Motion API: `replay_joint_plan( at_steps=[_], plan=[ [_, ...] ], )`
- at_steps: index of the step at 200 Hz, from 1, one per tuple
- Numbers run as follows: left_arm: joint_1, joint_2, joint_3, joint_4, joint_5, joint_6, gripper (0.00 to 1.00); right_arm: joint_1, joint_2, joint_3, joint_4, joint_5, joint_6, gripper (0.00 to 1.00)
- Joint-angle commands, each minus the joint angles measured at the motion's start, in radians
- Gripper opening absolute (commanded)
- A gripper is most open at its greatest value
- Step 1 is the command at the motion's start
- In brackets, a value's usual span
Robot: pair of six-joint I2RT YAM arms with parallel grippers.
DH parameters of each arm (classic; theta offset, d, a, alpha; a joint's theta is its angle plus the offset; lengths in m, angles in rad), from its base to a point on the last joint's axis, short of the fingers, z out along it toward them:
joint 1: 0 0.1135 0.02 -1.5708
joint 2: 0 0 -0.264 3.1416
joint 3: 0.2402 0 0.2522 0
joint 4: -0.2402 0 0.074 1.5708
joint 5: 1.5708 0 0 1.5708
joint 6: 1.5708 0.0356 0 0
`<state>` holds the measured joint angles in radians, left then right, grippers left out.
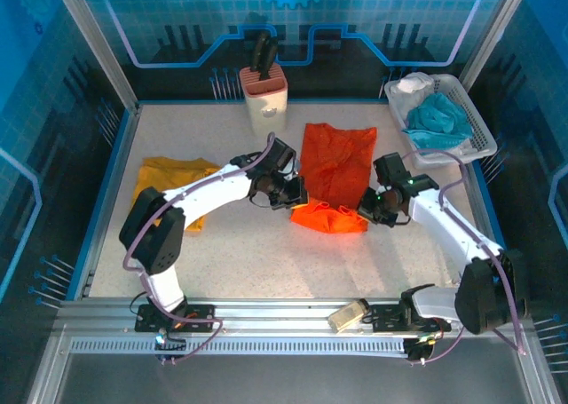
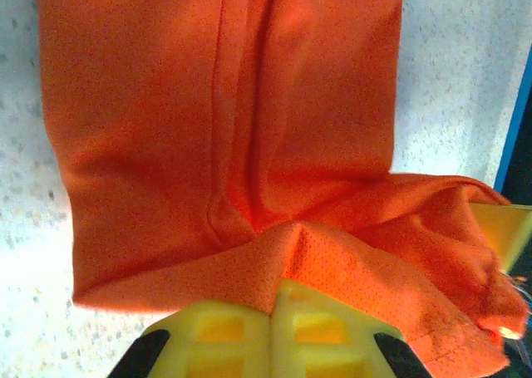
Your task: Fold and stack the t-shirts
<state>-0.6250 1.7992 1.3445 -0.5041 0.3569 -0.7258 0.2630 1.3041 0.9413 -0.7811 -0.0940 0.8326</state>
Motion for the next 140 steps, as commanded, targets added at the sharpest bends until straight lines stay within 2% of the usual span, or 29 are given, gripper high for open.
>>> replay_joint_plan(
  at_steps=[1, 68, 140],
  plan=[
    [0.033, 0.055, 0.083, -0.041, 0.036, 0.057, 0.0, -0.031, 0.06, 0.073, 0.045, -0.027, -0.067, 0.0],
    [0.072, 0.227, 0.322, -0.112, 0.068, 0.111, 0.0, -0.101, 0.172, 0.176, 0.068, -0.037, -0.105, 0.0],
    [0.097, 0.313, 0.399, -0.148, 0.049, 0.127, 0.0, -0.154, 0.292, 0.21, 0.096, -0.094, -0.119, 0.0]
  ],
)
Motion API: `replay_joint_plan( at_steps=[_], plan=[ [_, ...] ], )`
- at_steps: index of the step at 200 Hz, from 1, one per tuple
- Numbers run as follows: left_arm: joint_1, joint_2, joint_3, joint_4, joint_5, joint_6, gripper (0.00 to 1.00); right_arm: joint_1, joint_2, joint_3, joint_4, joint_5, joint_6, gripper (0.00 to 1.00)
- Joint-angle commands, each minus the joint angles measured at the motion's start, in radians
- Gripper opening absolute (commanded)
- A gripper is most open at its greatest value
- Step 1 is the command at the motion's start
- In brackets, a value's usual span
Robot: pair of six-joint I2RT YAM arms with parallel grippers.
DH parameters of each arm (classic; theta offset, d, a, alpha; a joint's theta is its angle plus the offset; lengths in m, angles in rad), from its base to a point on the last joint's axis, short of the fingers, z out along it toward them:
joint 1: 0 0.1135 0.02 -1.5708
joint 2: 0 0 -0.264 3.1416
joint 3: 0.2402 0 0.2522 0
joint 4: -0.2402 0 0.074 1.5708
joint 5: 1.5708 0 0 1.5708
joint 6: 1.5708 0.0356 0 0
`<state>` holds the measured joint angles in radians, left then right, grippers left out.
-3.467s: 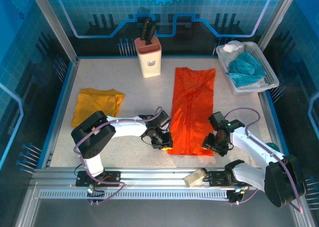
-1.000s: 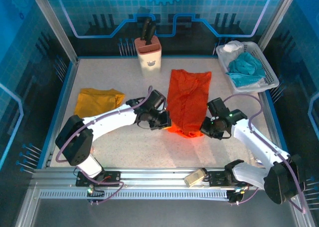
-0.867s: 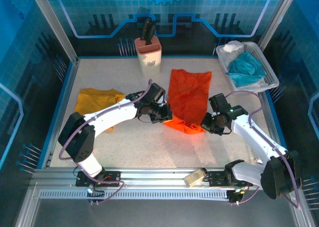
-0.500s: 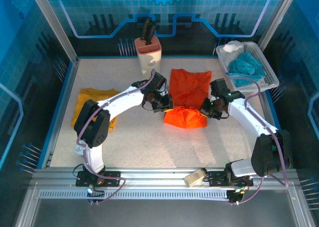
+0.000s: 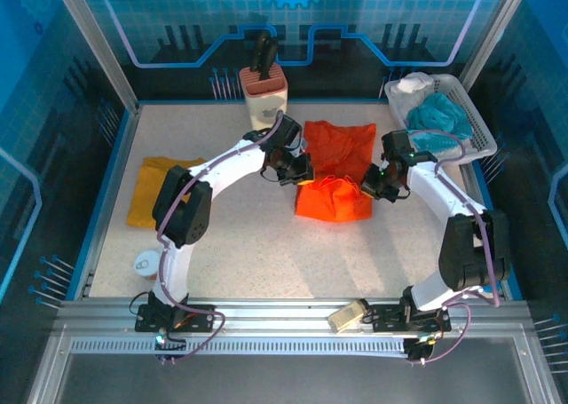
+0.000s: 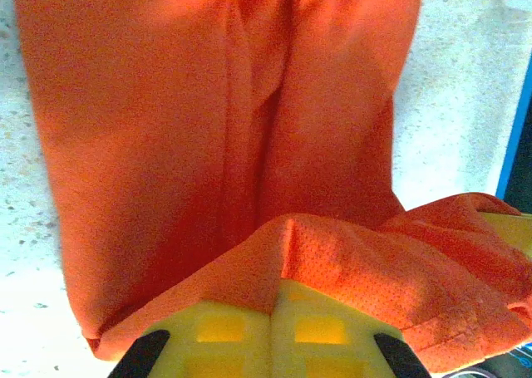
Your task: Fold and stack the t-shirts
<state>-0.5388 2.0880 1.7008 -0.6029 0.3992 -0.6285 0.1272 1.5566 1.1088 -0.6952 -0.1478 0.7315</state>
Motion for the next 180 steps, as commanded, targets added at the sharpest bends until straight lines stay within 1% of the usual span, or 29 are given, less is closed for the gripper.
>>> replay_joint_plan(
  at_steps=[1, 48, 77, 88, 93, 97, 104, 107, 113, 119, 128, 135, 144, 151, 167, 180],
  plan=[
    [0.011, 0.024, 0.043, -0.048, 0.005, 0.03, 0.0, -0.017, 0.041, 0.044, 0.011, -0.041, -0.018, 0.0],
    [0.027, 0.063, 0.067, -0.04, -0.008, 0.035, 0.0, -0.028, 0.097, 0.072, 0.028, -0.036, -0.012, 0.02],
    [0.038, 0.1, 0.103, -0.035, -0.007, 0.032, 0.0, -0.044, 0.14, 0.083, 0.047, -0.052, -0.002, 0.07],
    [0.042, 0.117, 0.12, -0.027, -0.007, 0.032, 0.01, -0.05, 0.157, 0.089, 0.061, -0.055, 0.001, 0.12],
    [0.045, 0.127, 0.128, -0.026, -0.008, 0.032, 0.02, -0.051, 0.166, 0.093, 0.065, -0.055, 0.002, 0.16],
    [0.048, 0.137, 0.136, -0.025, -0.007, 0.032, 0.05, -0.053, 0.173, 0.096, 0.071, -0.056, 0.003, 0.21],
    [0.055, 0.157, 0.157, -0.027, -0.004, 0.032, 0.13, -0.055, 0.183, 0.101, 0.082, -0.053, 0.004, 0.32],
    [0.06, 0.167, 0.17, -0.031, -0.002, 0.031, 0.19, -0.056, 0.188, 0.104, 0.087, -0.054, 0.005, 0.36],
    [0.066, 0.186, 0.195, -0.04, 0.001, 0.033, 0.27, -0.062, 0.199, 0.107, 0.101, -0.061, 0.007, 0.5],
    [0.073, 0.205, 0.222, -0.053, 0.003, 0.035, 0.29, -0.07, 0.209, 0.11, 0.115, -0.072, 0.011, 0.62],
    [0.086, 0.227, 0.262, -0.076, 0.003, 0.039, 0.3, -0.08, 0.217, 0.114, 0.137, -0.088, 0.019, 0.77],
    [0.096, 0.236, 0.285, -0.09, 0.001, 0.045, 0.32, -0.087, 0.213, 0.112, 0.162, -0.102, 0.023, 0.87],
    [0.109, 0.23, 0.299, -0.1, -0.009, 0.05, 0.36, -0.089, 0.201, 0.11, 0.183, -0.114, 0.025, 0.93],
    [0.118, 0.217, 0.299, -0.105, -0.016, 0.057, 0.39, -0.092, 0.187, 0.114, 0.183, -0.114, 0.019, 0.96],
    [0.128, 0.165, 0.28, -0.12, -0.041, 0.077, 0.4, -0.091, 0.15, 0.121, 0.159, -0.106, 0.001, 0.97],
    [0.129, 0.111, 0.231, -0.108, -0.055, 0.086, 0.4, -0.09, 0.108, 0.104, 0.154, -0.1, -0.015, 0.97]
  ],
)
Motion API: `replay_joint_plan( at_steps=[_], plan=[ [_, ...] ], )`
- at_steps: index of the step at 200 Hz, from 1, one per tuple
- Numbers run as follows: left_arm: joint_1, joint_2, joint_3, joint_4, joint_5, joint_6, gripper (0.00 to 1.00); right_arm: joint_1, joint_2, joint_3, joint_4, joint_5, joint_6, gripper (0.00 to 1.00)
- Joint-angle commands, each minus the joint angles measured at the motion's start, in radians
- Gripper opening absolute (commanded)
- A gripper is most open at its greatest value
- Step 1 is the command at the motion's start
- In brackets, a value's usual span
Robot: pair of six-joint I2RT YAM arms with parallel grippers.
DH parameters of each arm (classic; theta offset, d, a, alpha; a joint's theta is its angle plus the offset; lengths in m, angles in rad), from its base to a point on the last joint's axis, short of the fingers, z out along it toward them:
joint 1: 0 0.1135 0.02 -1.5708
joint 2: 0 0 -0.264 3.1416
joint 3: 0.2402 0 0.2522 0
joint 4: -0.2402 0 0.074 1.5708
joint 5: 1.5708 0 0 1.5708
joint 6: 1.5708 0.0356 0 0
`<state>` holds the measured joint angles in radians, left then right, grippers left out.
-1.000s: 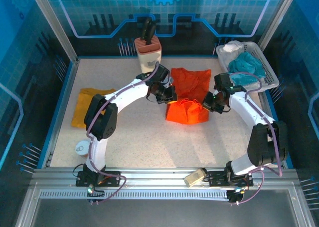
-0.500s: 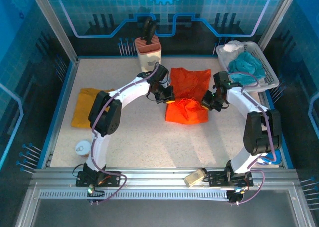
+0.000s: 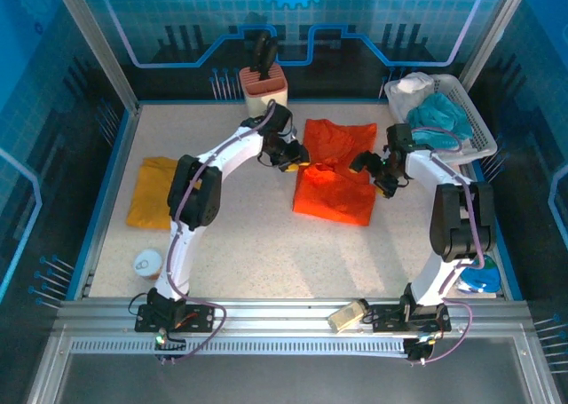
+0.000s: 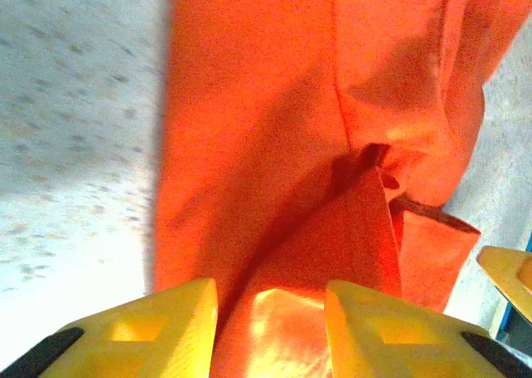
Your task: Fold and stack the t-shirts
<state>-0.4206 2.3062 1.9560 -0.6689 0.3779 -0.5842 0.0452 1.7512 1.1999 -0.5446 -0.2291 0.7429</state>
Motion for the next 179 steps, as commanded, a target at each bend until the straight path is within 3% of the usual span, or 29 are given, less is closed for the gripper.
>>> replay_joint_plan(
  at_steps=[1, 38, 72, 103, 147, 179],
  plan=[
    [0.012, -0.111, -0.028, -0.038, -0.034, 0.042, 0.4, -0.008, -0.09, 0.01, 0.004, -0.018, -0.027, 0.96],
    [0.005, -0.194, -0.178, 0.055, 0.004, 0.023, 0.43, -0.017, -0.151, -0.073, 0.005, 0.005, -0.046, 0.95],
    [0.004, -0.165, -0.18, 0.09, 0.067, 0.136, 0.48, -0.027, -0.118, -0.097, 0.001, 0.072, -0.07, 0.88],
    [-0.002, -0.128, -0.132, 0.044, 0.032, 0.224, 0.52, -0.029, -0.054, -0.087, 0.017, 0.084, -0.079, 0.84],
    [-0.057, -0.079, -0.062, -0.004, -0.059, 0.359, 0.57, -0.039, 0.011, -0.088, 0.027, 0.069, -0.087, 0.92],
    [-0.094, -0.028, -0.01, -0.016, -0.126, 0.426, 0.58, -0.041, 0.05, -0.098, 0.08, 0.013, -0.095, 0.89]
  ],
)
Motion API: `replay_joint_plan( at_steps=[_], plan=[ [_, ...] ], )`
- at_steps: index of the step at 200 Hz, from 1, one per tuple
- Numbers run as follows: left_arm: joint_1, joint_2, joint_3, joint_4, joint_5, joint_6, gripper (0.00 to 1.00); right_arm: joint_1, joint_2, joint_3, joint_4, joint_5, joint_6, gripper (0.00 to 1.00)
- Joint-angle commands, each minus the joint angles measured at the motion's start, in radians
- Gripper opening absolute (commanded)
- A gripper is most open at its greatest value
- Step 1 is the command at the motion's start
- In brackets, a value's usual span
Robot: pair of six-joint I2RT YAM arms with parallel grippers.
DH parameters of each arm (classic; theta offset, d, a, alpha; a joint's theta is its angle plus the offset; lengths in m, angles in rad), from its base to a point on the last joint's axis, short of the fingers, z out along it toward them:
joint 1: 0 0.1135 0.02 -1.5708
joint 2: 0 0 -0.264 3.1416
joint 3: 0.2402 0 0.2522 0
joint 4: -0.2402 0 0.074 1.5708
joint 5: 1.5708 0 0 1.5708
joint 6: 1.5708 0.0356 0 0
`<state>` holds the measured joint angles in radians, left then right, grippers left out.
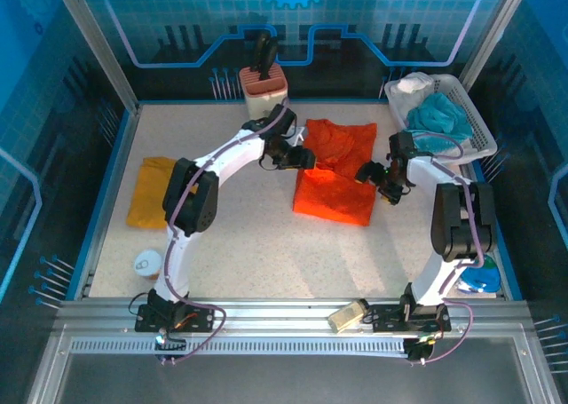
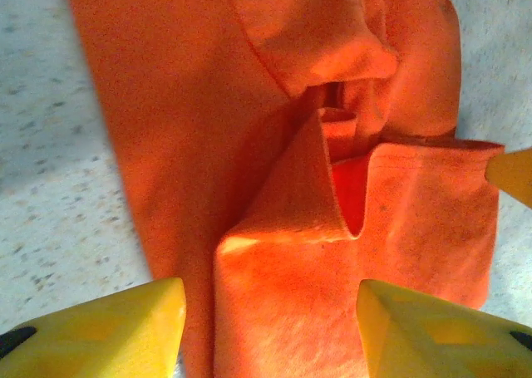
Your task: Fold and stack the t-shirts
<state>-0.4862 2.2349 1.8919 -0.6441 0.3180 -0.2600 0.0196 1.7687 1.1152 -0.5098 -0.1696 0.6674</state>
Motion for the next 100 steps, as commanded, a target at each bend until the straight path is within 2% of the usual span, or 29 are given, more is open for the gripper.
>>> replay_joint_plan(
  at_steps=[1, 32, 62, 100],
  plan=[
    [-0.029, 0.044, 0.054, -0.041, -0.068, 0.104, 0.59, -0.016, 0.034, -0.014, 0.047, -0.048, -0.02, 0.88],
    [-0.051, 0.05, 0.04, 0.005, -0.116, 0.166, 0.6, -0.02, 0.061, -0.024, 0.106, -0.108, -0.02, 0.78],
    [-0.057, 0.068, 0.039, 0.043, -0.132, 0.173, 0.62, -0.02, 0.089, -0.022, 0.142, -0.132, -0.02, 0.66],
    [-0.057, 0.106, 0.068, 0.053, -0.145, 0.164, 0.56, -0.018, 0.084, -0.015, 0.137, -0.134, -0.025, 0.41]
  ],
)
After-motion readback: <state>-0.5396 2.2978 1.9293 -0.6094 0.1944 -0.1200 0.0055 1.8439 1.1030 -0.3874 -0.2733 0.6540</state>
